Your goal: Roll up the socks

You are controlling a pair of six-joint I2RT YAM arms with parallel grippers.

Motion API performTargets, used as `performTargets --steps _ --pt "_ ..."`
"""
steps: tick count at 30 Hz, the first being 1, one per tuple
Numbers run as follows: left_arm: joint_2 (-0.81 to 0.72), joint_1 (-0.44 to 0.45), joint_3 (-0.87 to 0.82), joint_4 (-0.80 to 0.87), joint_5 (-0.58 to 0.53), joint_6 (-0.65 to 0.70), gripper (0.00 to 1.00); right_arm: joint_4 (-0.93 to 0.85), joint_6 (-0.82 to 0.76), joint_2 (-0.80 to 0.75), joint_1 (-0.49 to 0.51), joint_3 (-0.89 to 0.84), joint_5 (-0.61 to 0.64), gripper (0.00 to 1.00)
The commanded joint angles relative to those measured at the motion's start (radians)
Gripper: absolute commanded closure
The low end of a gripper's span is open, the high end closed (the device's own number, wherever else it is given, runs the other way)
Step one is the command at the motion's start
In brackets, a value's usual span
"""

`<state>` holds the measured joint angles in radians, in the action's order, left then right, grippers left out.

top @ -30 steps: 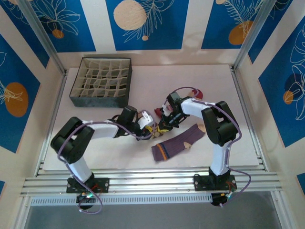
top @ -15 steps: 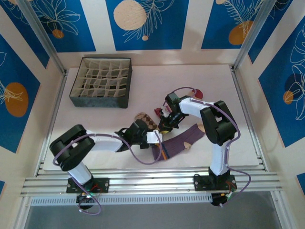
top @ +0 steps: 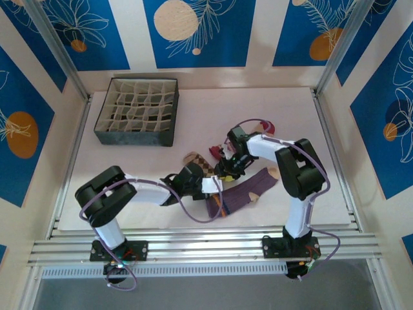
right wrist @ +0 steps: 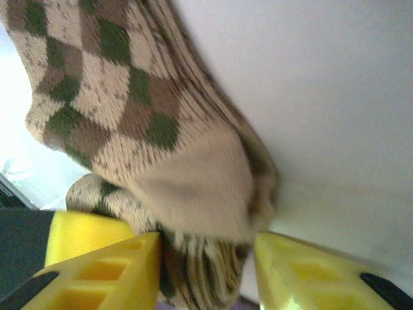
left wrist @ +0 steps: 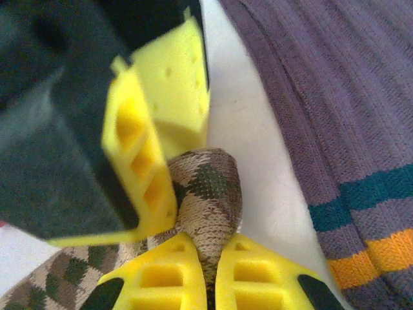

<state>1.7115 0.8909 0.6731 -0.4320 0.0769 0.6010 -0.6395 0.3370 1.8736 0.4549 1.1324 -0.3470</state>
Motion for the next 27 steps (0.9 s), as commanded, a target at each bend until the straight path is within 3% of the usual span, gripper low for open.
performTargets --steps 1,5,11,14,21,27 --pt "-0.001 -0.056 -0.036 0.051 0.179 -0.152 1.00 0.058 0.021 -0.111 -0.030 -0.081 -0.032 0.54" --pt "0.020 -0.141 -0.065 -0.045 0.407 -0.318 1.00 0.158 0.038 -0.191 -0.069 -0.140 -0.073 0.53" --pt "0.100 -0.254 -0.111 -0.278 0.585 -0.587 1.00 0.260 0.035 -0.175 -0.072 -0.151 -0.136 0.53" --pt "0.125 -0.293 -0.118 -0.349 0.624 -0.683 1.00 0.315 0.031 -0.157 -0.059 -0.151 -0.159 0.53" --pt "0.156 -0.325 -0.041 -0.184 0.651 -0.738 1.00 0.356 -0.004 -0.085 -0.024 -0.123 -0.171 0.53" --pt "0.209 -0.349 -0.032 -0.205 0.667 -0.835 1.00 0.354 -0.013 -0.028 -0.010 -0.115 -0.177 0.55"
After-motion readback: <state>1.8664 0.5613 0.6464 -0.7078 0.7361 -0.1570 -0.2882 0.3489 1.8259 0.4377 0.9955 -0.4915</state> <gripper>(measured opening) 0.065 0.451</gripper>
